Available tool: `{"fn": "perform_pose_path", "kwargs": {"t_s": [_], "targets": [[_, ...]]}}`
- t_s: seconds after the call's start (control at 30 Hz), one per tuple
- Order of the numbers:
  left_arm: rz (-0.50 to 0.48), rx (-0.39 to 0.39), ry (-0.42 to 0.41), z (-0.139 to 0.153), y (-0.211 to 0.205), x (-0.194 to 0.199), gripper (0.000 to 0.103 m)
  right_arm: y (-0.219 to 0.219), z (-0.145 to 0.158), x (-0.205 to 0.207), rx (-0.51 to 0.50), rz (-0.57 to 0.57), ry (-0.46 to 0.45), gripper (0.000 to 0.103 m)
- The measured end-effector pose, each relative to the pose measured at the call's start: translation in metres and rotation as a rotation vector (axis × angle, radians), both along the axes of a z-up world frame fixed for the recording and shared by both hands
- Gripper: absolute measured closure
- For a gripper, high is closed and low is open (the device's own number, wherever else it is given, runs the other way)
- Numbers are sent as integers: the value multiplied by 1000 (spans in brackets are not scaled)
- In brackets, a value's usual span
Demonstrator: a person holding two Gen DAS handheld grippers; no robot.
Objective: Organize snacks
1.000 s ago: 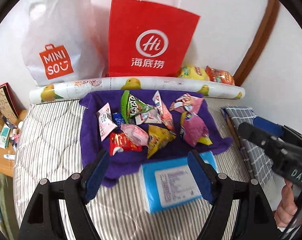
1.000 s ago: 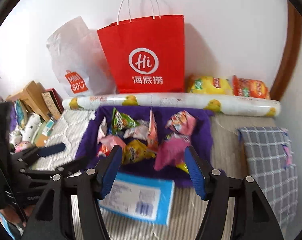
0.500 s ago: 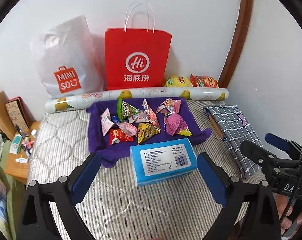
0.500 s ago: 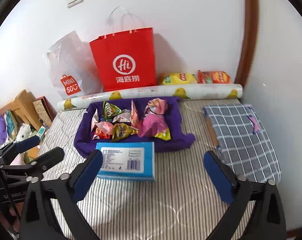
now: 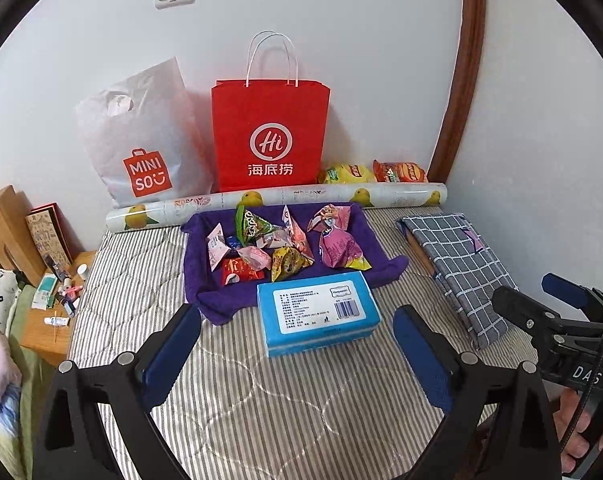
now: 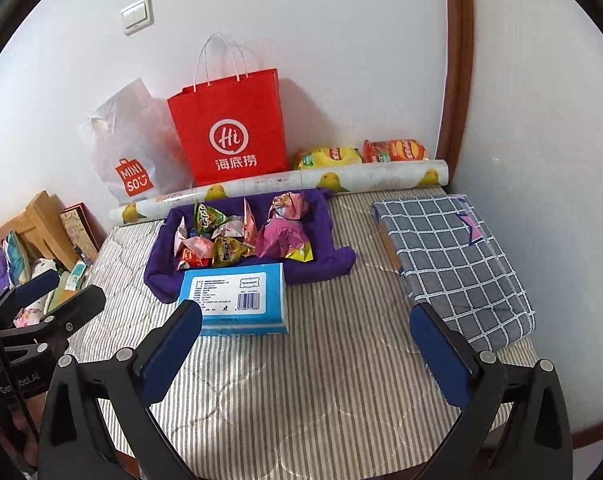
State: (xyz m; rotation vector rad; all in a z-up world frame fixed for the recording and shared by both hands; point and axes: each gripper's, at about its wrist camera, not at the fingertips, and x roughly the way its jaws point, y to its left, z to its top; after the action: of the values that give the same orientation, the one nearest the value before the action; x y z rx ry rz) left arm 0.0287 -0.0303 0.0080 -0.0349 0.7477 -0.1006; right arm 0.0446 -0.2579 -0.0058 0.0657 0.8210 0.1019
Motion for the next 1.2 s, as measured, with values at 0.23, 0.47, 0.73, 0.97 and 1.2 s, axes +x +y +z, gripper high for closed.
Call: {"fn": "perform_pose_path", "kwargs": {"t_s": [0.23, 0.47, 0.73, 0.97, 1.2], "targets": [[8, 1, -25, 8, 1, -13, 6, 4, 6, -13, -5, 12, -21, 1], [7, -2, -30, 10, 2, -18, 6, 4, 10, -20, -4, 12, -33, 1], [11, -4, -32, 11, 3, -21, 6, 6, 13, -24, -4, 12, -41, 1], [15, -4, -32, 11, 4, -21, 6, 6, 14, -26, -3, 13, -40, 1], [16, -3, -32, 11, 4, -22, 6, 6, 14, -25, 1, 14, -39, 1]]}}
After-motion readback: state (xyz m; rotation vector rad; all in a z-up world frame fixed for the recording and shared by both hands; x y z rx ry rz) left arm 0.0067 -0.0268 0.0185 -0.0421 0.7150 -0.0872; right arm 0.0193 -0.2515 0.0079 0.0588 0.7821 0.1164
